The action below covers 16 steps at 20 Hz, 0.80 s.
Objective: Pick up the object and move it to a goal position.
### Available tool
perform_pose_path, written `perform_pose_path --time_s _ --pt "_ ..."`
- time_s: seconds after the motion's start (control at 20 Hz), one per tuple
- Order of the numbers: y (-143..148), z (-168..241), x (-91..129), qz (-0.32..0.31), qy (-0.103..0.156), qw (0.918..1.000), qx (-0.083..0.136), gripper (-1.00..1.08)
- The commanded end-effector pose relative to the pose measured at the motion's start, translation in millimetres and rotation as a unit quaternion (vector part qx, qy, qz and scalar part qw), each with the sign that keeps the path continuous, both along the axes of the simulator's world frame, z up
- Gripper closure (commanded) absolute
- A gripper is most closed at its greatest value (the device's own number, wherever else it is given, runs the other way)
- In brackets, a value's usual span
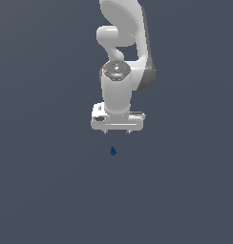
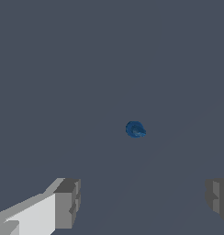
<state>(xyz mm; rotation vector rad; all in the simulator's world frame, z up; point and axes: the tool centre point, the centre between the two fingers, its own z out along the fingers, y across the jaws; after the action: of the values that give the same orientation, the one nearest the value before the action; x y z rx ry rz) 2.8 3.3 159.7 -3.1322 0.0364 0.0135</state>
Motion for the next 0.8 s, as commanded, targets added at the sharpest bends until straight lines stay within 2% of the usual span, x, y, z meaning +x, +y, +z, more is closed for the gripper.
perform_pose_path --time_s 0.0,0.4,0.75 --pt "-3 -9 4 0.003 0.000 1.0000 -0.001 -0.92" --pt "-16 -51 19 0.018 -0.003 0.9998 -0.004 -0.92" --pt "-21 -67 23 0.024 -0.004 0.9997 -0.004 -0.92"
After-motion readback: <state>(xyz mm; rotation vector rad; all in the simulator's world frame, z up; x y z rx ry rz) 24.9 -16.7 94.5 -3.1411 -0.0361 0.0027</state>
